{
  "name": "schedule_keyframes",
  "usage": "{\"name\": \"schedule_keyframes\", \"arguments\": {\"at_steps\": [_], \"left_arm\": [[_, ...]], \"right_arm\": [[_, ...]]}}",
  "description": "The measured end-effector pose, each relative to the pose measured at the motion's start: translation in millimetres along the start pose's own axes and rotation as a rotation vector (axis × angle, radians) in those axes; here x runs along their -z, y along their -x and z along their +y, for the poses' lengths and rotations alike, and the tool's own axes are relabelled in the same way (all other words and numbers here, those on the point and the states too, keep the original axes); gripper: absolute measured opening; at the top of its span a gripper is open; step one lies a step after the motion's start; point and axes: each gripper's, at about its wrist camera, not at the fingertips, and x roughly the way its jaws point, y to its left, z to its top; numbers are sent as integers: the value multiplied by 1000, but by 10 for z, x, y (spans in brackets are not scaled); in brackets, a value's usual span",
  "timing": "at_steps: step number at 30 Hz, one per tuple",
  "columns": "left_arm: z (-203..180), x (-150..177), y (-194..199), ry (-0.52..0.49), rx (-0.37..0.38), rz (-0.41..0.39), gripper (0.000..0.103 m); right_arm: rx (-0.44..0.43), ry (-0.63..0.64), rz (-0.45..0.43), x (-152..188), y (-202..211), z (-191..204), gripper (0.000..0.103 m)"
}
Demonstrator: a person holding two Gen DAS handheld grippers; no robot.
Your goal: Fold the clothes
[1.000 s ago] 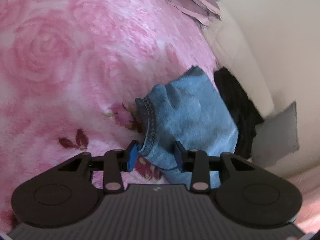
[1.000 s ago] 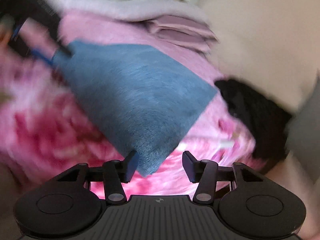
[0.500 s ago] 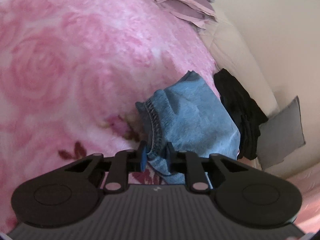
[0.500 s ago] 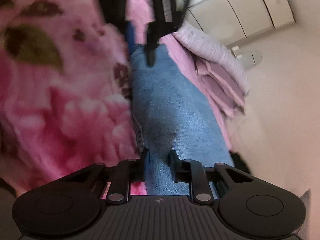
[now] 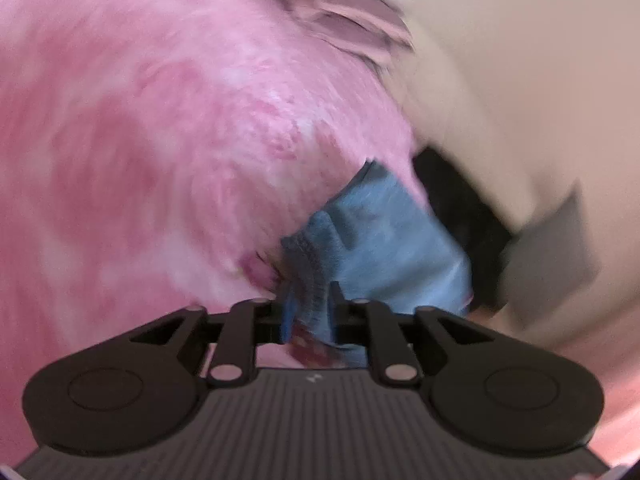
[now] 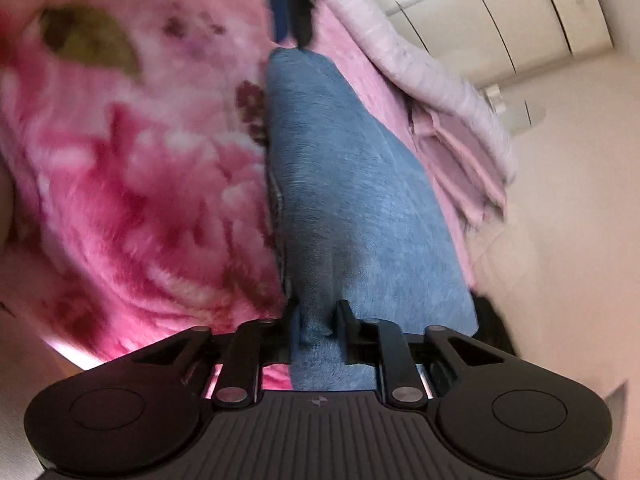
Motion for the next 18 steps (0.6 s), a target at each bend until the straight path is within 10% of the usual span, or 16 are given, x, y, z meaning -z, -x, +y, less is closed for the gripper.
{"name": "schedule_keyframes", "arguments": {"at_steps": [7, 10, 18], "left_arm": [[116, 354, -274, 270, 47, -28, 36], [174, 399, -394, 314, 51, -64, 18], [-165, 30, -293, -49, 5, -34, 11]], "right_arm": [[3, -117, 30, -85, 30, -58, 40], [2, -119, 26, -89, 33, -40, 40], [-50, -157, 42, 19, 11, -128, 39]]}}
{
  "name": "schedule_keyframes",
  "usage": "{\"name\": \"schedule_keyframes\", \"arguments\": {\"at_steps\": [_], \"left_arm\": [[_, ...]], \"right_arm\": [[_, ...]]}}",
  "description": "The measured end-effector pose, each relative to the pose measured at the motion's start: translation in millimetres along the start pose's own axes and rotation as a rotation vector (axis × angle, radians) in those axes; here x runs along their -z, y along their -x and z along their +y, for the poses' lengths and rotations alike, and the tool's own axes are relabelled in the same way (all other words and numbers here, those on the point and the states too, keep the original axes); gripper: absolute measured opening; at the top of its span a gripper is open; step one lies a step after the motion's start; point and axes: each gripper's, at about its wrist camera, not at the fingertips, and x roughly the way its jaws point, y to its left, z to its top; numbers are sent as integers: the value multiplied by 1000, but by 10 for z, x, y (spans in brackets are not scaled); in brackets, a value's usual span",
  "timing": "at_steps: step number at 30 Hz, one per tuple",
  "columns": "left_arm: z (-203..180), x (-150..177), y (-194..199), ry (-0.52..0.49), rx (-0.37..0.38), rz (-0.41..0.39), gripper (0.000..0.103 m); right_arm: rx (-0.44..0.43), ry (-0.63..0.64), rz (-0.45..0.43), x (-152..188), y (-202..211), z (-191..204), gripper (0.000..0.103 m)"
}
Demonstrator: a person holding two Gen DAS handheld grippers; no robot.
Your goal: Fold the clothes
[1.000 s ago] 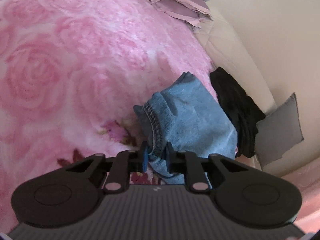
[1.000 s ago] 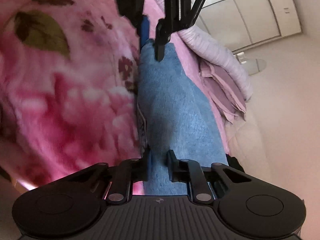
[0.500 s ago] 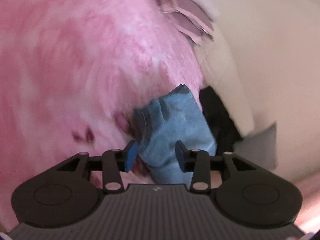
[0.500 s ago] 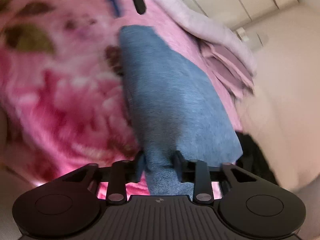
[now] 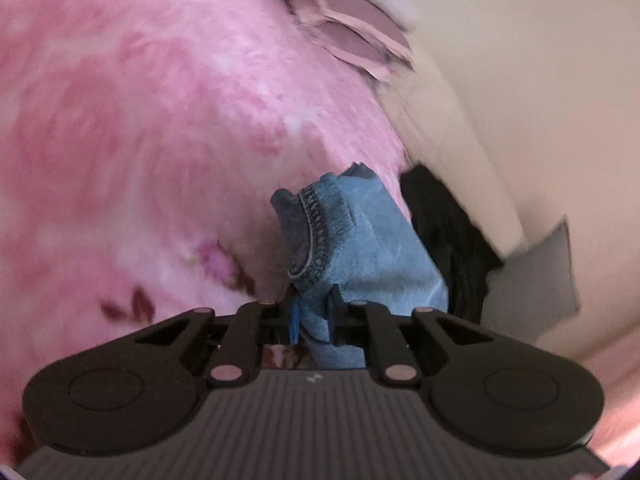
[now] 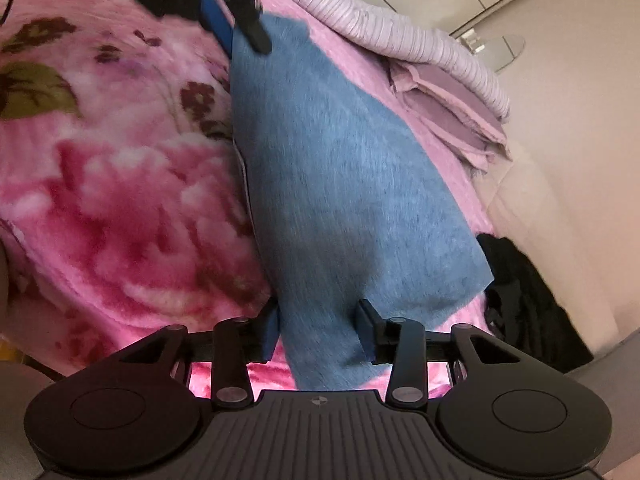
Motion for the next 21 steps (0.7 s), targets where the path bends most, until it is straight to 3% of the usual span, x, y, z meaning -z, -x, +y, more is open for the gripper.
{"name": "schedule_keyframes", "arguments": {"at_steps": [3, 6, 9, 13, 16, 17, 19, 21], "left_arm": [[-94, -62, -40, -153, -22, 30, 12], [-52, -118, -86, -188, -15, 65, 12], [148, -103, -63, -84, 40, 108, 12], [771, 57, -173, 354, 173, 156, 13], [810, 96, -43, 385, 230, 139, 13], [812, 56, 90, 376, 216, 107, 9], [776, -68, 397, 307, 174, 30, 10], [642, -209, 537, 204, 143, 9, 30]], "right_arm": [[-17, 16, 2, 48, 2, -30, 39], [-28, 45, 3, 64, -66, -86, 39], [-32, 98, 4, 121, -91, -102, 39], [-20, 155, -3, 210, -137, -75, 39], [-3, 185, 7, 253, -142, -36, 39], [-1, 186, 5, 262, -130, -40, 40], [-28, 154, -2, 284, -72, -115, 41], [-86, 40, 2, 254, 37, -298, 45]]}}
